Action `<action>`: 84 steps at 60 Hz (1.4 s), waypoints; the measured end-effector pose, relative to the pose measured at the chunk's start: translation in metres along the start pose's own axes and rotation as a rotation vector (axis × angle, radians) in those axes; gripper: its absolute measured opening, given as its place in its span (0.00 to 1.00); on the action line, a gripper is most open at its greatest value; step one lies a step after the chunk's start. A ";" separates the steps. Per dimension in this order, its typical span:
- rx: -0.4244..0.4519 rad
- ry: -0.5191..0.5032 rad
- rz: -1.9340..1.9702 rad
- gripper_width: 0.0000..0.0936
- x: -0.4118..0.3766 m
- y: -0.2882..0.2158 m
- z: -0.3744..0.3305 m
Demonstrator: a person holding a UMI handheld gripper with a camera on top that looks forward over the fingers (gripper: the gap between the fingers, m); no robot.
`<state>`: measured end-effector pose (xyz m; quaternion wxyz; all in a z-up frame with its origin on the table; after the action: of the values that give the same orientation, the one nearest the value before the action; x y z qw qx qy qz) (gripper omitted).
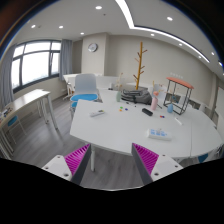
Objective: Unplug charger
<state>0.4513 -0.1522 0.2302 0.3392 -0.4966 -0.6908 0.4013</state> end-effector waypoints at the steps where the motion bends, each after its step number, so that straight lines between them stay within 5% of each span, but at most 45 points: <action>1: -0.004 0.004 0.005 0.91 0.001 0.001 0.000; 39: -0.068 0.306 0.155 0.91 0.220 0.058 0.048; 84: 0.023 0.248 0.163 0.91 0.351 0.057 0.353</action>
<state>0.0719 0.1178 0.0458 0.3939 -0.5931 -0.5962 0.3710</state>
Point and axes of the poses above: the point between the fingertips, and its own axes, seen from behind it with the camera up: x to the right, y down, z forward, the way the camera looks, the point moved 2 cm from there along -z, backward, against the way the camera looks, and after that the axes turned 1 degree about x, right-handed, at the moved point
